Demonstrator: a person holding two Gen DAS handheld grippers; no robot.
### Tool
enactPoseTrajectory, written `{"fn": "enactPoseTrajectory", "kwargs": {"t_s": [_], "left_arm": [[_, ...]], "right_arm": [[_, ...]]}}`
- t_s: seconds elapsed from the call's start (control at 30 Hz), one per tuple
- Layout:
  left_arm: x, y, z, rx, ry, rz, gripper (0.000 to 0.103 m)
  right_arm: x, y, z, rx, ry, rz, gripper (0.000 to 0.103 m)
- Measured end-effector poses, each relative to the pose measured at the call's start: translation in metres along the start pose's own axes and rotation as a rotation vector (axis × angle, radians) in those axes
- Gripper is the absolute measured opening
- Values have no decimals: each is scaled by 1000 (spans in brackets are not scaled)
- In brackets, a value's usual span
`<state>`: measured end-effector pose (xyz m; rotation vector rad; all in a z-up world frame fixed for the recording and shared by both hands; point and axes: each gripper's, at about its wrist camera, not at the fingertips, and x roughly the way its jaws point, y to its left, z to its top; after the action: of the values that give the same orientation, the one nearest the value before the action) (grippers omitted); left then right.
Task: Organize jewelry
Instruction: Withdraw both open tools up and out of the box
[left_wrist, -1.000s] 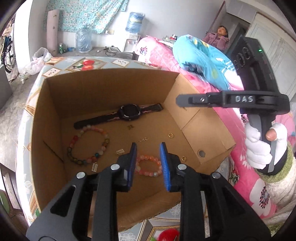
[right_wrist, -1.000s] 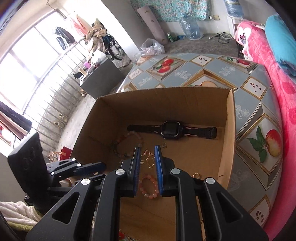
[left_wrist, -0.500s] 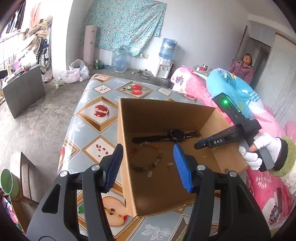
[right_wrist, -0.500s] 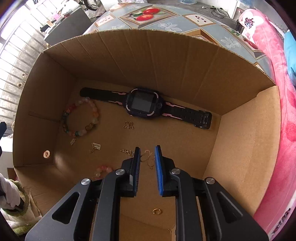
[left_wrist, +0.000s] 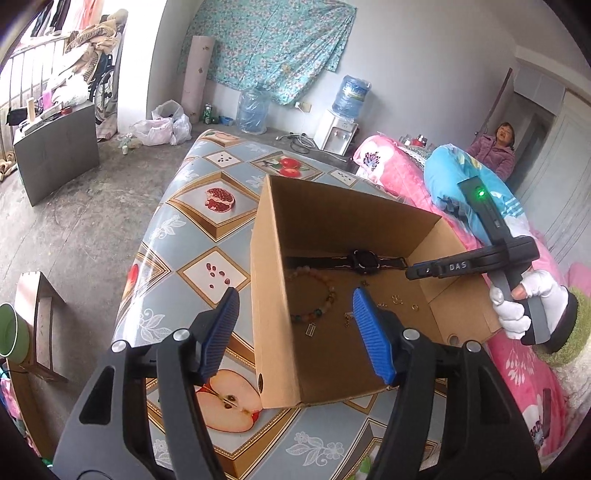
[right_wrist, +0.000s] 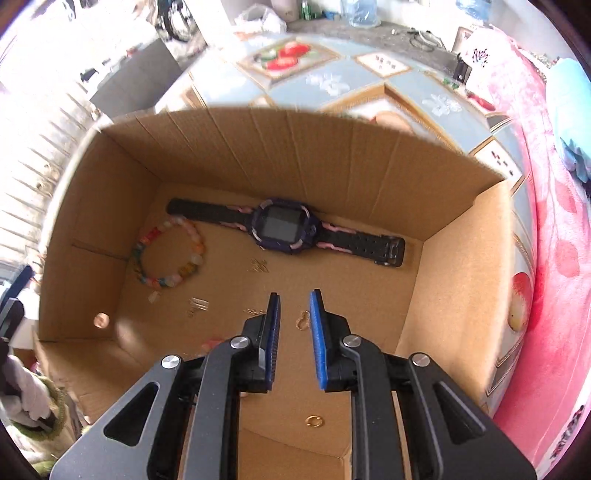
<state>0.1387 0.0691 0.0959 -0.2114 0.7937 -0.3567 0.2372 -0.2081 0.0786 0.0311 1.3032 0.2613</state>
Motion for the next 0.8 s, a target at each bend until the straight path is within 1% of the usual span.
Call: {"fn": "enactPoseTrajectory", "kwargs": {"t_s": [0.07, 0.17, 0.2, 0.23, 0.27, 0.3, 0.37, 0.43, 0.5, 0.53, 0.6, 0.63, 0.7, 0.77, 0.8], "left_arm": [[-2, 1, -2, -8, 2, -1, 62], [0, 5, -5, -37, 15, -5, 67], [2, 7, -6, -48, 21, -7, 68], [4, 8, -7, -60, 31, -11, 68], [7, 9, -8, -71, 43, -19, 70], [10, 10, -9, -82, 56, -26, 70], [15, 13, -11, -103, 72, -25, 71], [22, 15, -15, -117, 88, -17, 72], [29, 19, -18, -142, 112, -23, 72], [33, 20, -19, -156, 125, -33, 72], [40, 21, -22, -180, 149, -52, 72], [42, 19, -23, -187, 158, -68, 72], [46, 15, -25, -198, 173, -96, 72], [47, 11, -26, -206, 179, -129, 72], [47, 8, -27, -204, 176, -117, 72]], "right_arm": [[-29, 1, -8, 6, -96, 39, 17], [-80, -5, -28, 33, -257, 60, 19], [-94, -10, -37, 53, -305, 69, 22], [-105, -17, -45, 79, -343, 74, 28], [-114, -25, -54, 113, -376, 78, 33], [-118, -32, -60, 150, -391, 85, 34], [-115, -55, -81, 243, -390, 126, 35], [-101, -76, -96, 326, -346, 184, 35], [-82, -86, -109, 394, -306, 239, 35], [-73, -88, -114, 406, -286, 263, 35], [-58, -86, -122, 409, -251, 275, 35], [-52, -83, -123, 405, -238, 273, 37], [-47, -77, -127, 396, -240, 257, 38], [-48, -74, -129, 392, -245, 257, 42], [-48, -73, -129, 389, -247, 247, 42]]}}
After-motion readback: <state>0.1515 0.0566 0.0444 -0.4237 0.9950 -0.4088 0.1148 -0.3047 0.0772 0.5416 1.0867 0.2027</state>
